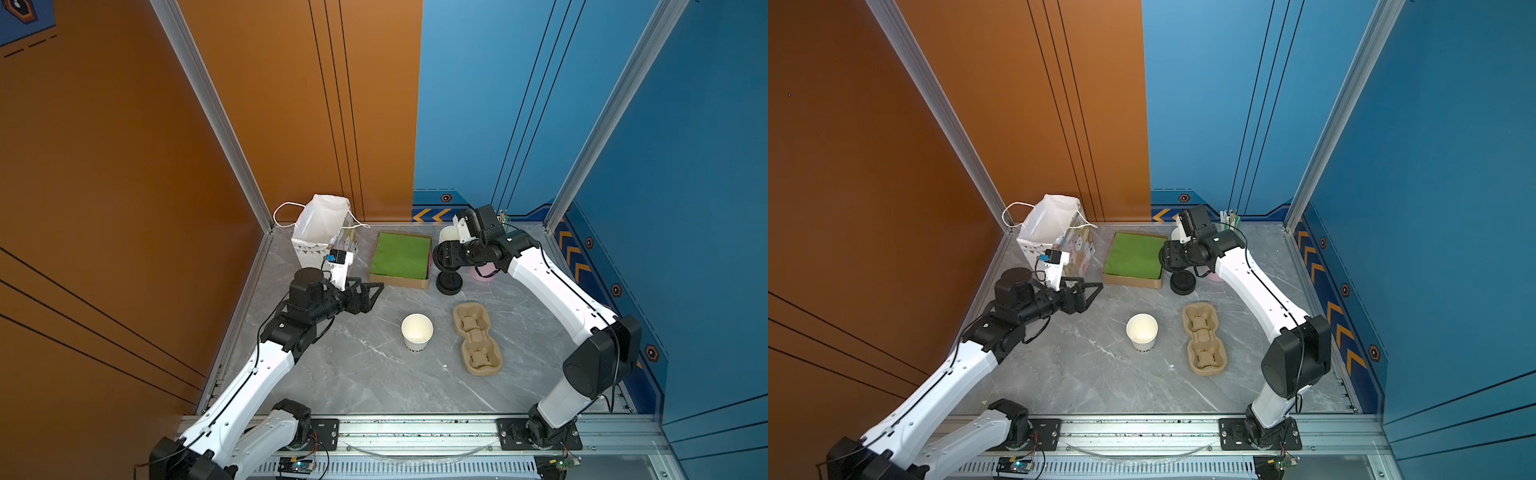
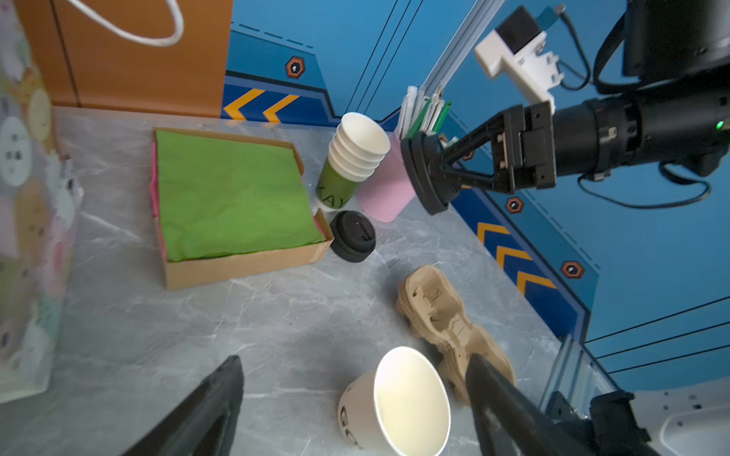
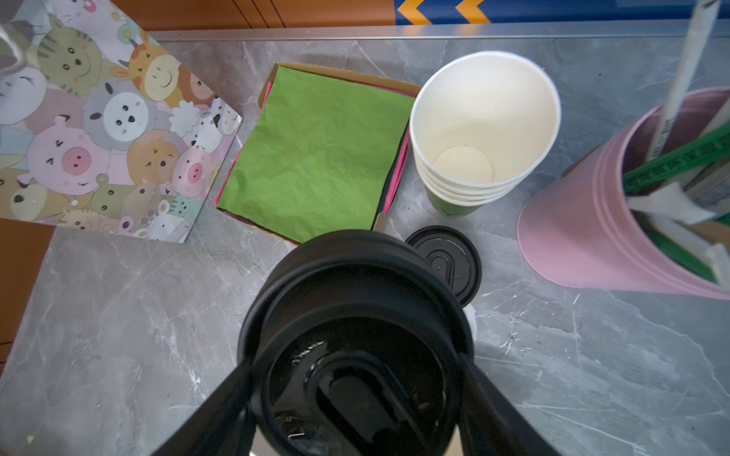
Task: Pack a coffee takeout order
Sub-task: Pick up the lid from the lid, then pick up the lid from the middle-left of the table.
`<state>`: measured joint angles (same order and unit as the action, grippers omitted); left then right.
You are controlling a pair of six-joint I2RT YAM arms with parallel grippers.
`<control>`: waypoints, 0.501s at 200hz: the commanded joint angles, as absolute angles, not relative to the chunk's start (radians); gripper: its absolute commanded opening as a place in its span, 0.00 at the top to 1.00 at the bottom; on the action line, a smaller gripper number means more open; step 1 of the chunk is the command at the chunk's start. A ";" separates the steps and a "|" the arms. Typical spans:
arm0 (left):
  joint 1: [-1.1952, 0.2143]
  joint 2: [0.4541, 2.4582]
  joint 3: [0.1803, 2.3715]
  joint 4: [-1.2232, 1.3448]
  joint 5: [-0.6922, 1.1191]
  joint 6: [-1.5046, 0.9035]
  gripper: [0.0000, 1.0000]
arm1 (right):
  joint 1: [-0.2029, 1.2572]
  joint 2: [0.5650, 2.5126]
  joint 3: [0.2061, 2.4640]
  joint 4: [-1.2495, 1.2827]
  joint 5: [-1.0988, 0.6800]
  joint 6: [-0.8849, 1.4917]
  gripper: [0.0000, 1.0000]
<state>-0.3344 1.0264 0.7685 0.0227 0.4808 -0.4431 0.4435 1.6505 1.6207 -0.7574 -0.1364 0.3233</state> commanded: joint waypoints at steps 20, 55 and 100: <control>-0.378 1.231 0.829 0.414 0.702 -0.731 0.34 | 0.443 1.564 1.547 -0.714 -0.324 0.401 0.27; -0.400 1.374 0.834 0.724 0.755 -0.925 0.48 | 0.442 1.514 1.482 -0.613 -0.437 0.499 0.27; -0.427 1.521 0.856 1.025 0.771 -1.121 0.64 | 0.444 1.491 1.436 -0.533 -0.488 0.576 0.27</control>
<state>-0.4068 1.4738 0.8204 0.7723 0.7254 -0.9775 0.4442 1.5124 1.4609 -0.6048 -0.4301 0.5076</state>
